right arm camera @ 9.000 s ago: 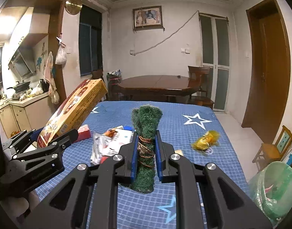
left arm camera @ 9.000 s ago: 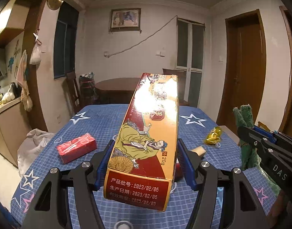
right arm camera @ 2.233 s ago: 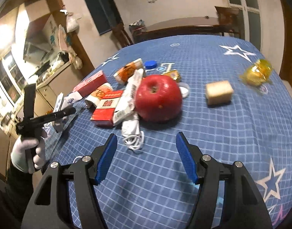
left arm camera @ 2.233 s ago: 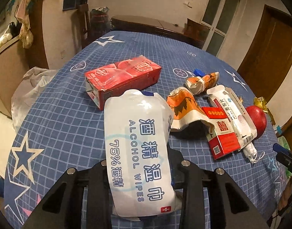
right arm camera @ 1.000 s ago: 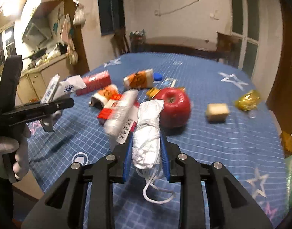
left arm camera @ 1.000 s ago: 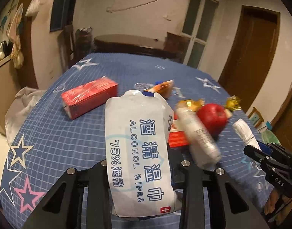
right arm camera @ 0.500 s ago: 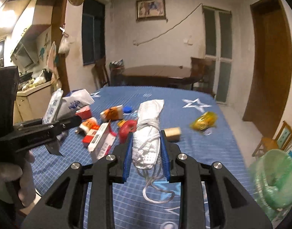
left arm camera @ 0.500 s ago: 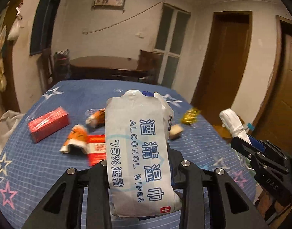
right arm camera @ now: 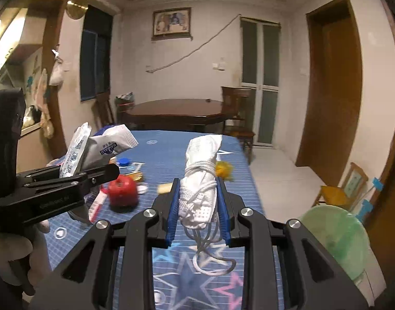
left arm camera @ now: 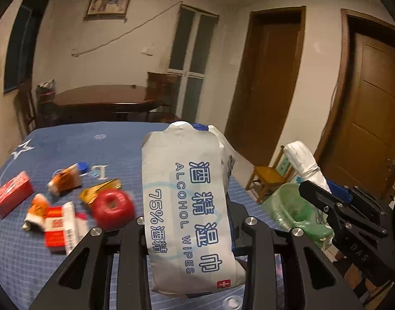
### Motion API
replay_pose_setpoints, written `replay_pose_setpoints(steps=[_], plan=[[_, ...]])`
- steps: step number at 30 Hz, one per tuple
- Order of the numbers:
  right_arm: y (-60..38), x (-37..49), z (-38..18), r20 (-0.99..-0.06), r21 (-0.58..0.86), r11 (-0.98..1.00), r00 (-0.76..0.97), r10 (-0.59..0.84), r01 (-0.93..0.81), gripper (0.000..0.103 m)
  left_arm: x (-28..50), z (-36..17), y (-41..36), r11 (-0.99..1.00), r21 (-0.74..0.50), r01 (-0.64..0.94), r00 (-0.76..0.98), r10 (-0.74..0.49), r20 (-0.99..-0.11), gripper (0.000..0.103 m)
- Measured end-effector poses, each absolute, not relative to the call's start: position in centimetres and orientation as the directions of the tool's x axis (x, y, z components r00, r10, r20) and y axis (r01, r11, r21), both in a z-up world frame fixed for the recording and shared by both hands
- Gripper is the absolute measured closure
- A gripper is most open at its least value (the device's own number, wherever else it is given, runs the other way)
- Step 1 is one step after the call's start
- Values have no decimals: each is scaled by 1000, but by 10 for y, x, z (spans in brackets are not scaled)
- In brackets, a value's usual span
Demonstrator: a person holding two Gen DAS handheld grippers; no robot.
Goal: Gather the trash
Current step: 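Carry the wipes packet and white cloth with both tools over the green bin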
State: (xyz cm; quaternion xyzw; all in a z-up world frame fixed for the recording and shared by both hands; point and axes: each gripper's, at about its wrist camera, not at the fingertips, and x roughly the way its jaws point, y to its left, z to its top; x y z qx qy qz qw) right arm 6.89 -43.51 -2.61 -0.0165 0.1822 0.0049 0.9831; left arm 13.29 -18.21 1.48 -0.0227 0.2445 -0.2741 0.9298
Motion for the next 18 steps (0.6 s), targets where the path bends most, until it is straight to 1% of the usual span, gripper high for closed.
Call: replay_pose_setpoints(steps=[9,18], plan=[[-496,62,-21,-364,-37,994,925,-106,99,78,144,20,-268,784,-177,595,663,-603,-444,68],[-561,59,-24,-414,-30,978,888,-198,204,78,155,13,-362,696,-180,695,553,-678,-485,68]])
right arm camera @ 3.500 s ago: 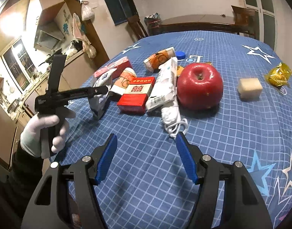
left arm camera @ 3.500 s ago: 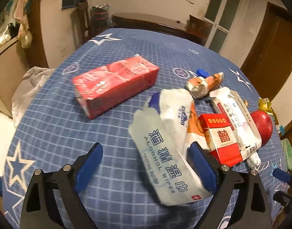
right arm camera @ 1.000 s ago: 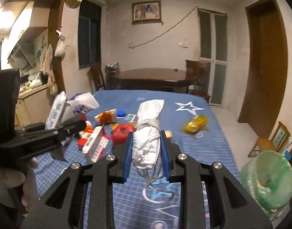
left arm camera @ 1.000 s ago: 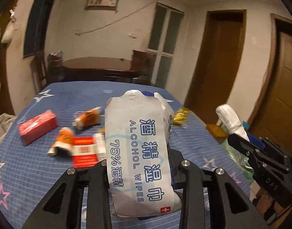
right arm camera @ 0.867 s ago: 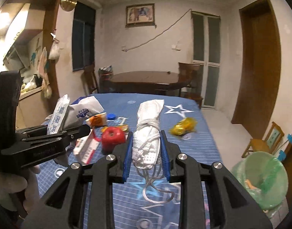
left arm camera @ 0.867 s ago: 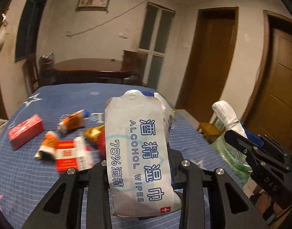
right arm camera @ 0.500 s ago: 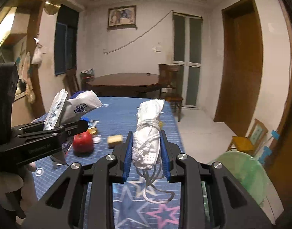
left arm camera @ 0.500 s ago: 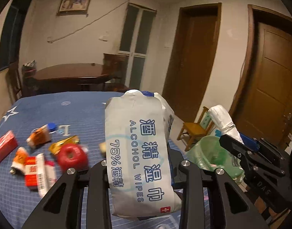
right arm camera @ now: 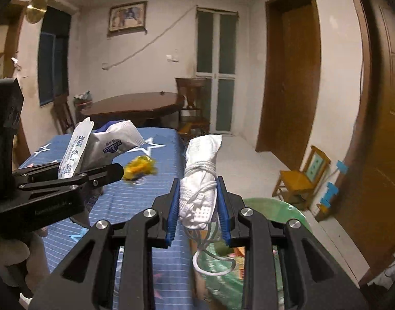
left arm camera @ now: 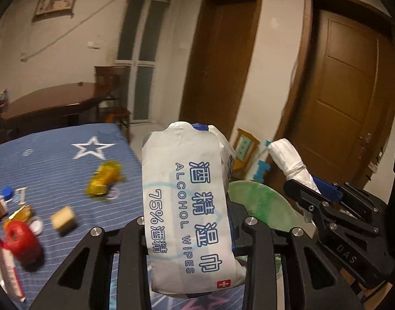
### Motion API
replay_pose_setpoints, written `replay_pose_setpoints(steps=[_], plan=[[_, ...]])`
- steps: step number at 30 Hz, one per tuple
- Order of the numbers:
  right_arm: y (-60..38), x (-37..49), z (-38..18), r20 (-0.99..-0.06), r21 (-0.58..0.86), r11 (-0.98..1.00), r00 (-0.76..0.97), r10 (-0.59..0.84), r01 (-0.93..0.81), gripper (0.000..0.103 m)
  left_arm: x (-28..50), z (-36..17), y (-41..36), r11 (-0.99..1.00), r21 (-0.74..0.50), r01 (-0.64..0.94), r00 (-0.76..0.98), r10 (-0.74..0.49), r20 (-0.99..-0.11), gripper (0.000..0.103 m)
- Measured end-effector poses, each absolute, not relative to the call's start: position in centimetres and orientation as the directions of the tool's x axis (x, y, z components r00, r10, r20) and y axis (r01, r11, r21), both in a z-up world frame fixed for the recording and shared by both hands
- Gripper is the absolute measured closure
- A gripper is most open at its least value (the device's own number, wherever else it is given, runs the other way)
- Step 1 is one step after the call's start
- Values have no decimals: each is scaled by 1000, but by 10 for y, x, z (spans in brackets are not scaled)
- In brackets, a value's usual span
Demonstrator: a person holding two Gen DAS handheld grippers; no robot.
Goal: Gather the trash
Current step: 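Carry the wipes packet and white cloth with both tools over the green bin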
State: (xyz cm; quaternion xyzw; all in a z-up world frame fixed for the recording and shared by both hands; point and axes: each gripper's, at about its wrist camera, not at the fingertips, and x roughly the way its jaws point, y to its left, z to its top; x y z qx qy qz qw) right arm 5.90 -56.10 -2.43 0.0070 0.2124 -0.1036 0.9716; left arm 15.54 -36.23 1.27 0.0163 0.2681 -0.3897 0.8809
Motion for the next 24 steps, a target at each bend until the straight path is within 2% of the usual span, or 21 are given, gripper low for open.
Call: replay_pose_setpoints(steps=[9,24], plan=[[-632,61,-40,-522,5,956,816,-246,292,77,172,-3,-452,625,-196,756,439,-706,-556,68],[-712,79,-104,-716,119,932,680,-159,343,77,222,-85,-588,572,-249,782,246,-650,-719,68]])
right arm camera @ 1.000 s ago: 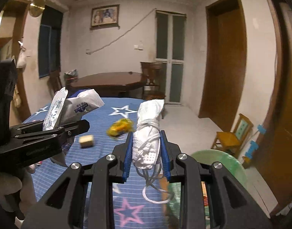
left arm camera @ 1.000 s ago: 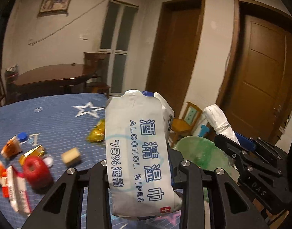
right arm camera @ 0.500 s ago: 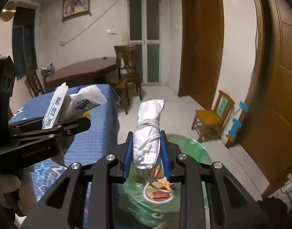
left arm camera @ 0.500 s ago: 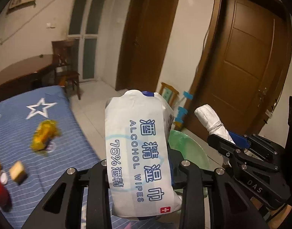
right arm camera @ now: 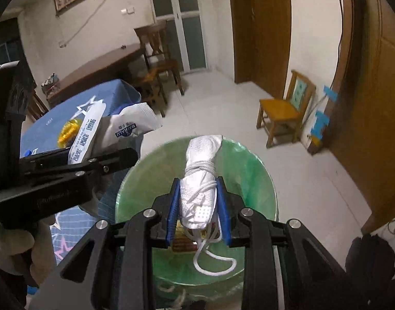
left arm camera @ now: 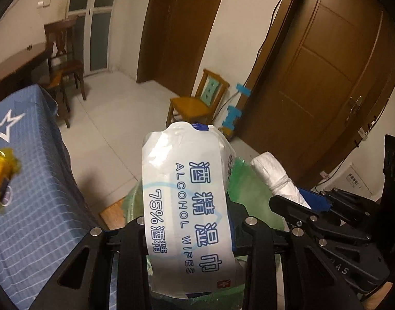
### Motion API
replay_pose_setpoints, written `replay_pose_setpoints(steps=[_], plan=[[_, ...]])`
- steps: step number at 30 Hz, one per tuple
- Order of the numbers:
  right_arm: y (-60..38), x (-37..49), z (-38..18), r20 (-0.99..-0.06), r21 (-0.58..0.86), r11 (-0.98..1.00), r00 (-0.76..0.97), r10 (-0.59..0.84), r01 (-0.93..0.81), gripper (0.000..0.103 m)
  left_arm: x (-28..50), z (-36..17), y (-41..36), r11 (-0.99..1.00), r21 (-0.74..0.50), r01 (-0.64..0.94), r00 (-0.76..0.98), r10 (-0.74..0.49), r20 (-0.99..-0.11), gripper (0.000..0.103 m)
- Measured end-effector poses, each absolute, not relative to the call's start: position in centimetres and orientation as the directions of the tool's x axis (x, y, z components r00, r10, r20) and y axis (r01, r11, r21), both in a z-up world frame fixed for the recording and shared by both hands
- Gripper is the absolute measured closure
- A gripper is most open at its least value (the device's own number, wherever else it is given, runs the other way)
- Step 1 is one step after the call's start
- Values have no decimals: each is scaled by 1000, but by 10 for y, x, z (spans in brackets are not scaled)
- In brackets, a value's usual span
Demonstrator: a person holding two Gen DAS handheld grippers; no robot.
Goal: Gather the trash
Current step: 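Carry the wipes packet and white cloth with both tools over the green bin, then open both tools to drop the wipes packet and cloth into the bin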
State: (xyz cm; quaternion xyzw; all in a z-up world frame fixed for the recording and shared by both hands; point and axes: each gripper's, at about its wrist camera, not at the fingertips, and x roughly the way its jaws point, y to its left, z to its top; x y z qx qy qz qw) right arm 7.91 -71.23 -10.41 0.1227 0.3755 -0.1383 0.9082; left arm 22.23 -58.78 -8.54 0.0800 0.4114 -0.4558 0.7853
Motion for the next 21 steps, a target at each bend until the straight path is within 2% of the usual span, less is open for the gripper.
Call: replay_pose_setpoints(steps=[7,18,19,20,21], plan=[[-727,84,-124,-752,138,925,645,-135,354,77,240,-125,-614,578,-250,777,212,-614,-761,68],[-732,85,-126,-752,145,923,646,-130,355,76,237,-136,-618,577,-245,779,215,-613,-760,67],[-733,85,-126,-753,144,923,645,-131,356,76,236,-134,-618,580,-240,778,221,-611,-760,66],[-733,85,-126,-752,144,923,646,-133,357,75,232,-133,-617,583,-236,778,226,-609,-760,61],[-734,84,-126,-747,149,922,652,-131,356,70,231,-131,-615,585,-232,777,228,-606,-762,57]])
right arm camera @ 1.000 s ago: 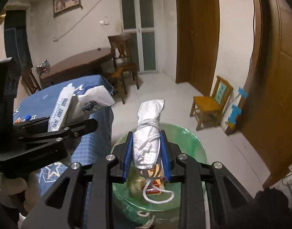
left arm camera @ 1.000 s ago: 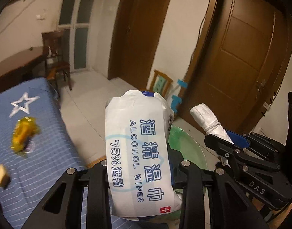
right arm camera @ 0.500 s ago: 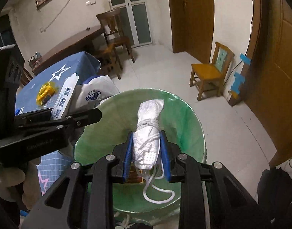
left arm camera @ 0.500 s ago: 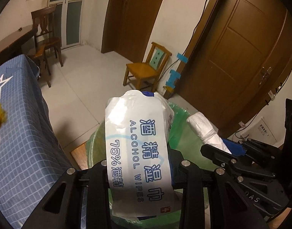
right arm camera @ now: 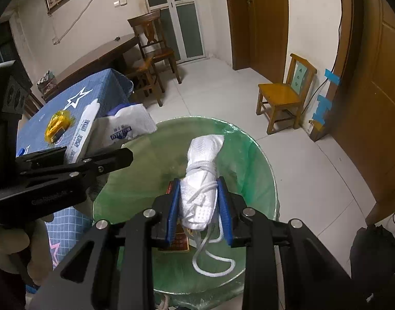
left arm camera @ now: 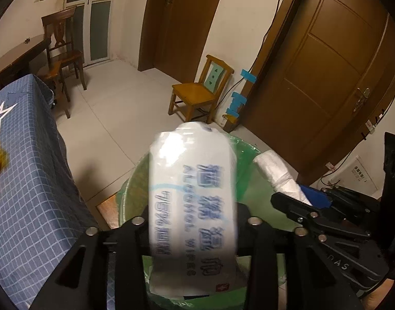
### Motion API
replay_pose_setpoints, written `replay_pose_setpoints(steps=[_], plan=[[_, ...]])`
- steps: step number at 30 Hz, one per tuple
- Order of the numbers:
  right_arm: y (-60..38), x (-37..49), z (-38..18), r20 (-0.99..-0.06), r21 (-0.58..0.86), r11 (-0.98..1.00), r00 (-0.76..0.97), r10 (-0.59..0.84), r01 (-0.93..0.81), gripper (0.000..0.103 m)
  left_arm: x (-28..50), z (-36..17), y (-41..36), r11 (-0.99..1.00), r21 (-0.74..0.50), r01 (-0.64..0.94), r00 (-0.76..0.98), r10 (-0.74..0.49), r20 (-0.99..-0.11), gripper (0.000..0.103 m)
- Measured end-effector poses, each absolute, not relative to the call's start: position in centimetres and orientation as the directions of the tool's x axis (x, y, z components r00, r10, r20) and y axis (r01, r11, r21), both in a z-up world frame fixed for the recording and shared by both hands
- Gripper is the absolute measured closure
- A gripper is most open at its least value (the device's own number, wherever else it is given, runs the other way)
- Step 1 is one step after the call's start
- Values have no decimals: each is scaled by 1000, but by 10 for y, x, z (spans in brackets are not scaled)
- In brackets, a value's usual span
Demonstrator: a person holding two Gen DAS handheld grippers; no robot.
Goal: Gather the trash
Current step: 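Open both tools to drop the wipes packet and cloth into the bin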
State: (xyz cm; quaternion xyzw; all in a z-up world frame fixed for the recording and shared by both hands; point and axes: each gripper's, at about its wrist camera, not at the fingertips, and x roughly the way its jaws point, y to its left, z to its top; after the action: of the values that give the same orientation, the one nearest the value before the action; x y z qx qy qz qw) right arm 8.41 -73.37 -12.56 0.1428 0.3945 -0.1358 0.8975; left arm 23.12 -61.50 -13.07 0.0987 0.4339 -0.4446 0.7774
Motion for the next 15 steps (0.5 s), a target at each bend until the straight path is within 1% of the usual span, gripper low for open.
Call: replay_pose_setpoints(steps=[1,2,3,15], plan=[[-740,86,-125,-744,159,922,657,-123,353,64,231,-130,-613,591,-224,775,238,-601,-763,44],[-741,86,-124,-739,170,920,664,-118,353,56,232,-128,-610,598,-216,772,252,-600,-759,32],[-742,83,-123,-733,167,919,669,-127,358,55,233,-127,-606,606,-211,767,268,-601,-753,30],[-727,66,-110,-695,168,922,705,-140,348,55,226,-111,-575,615,-221,757,276,-608,-744,30]])
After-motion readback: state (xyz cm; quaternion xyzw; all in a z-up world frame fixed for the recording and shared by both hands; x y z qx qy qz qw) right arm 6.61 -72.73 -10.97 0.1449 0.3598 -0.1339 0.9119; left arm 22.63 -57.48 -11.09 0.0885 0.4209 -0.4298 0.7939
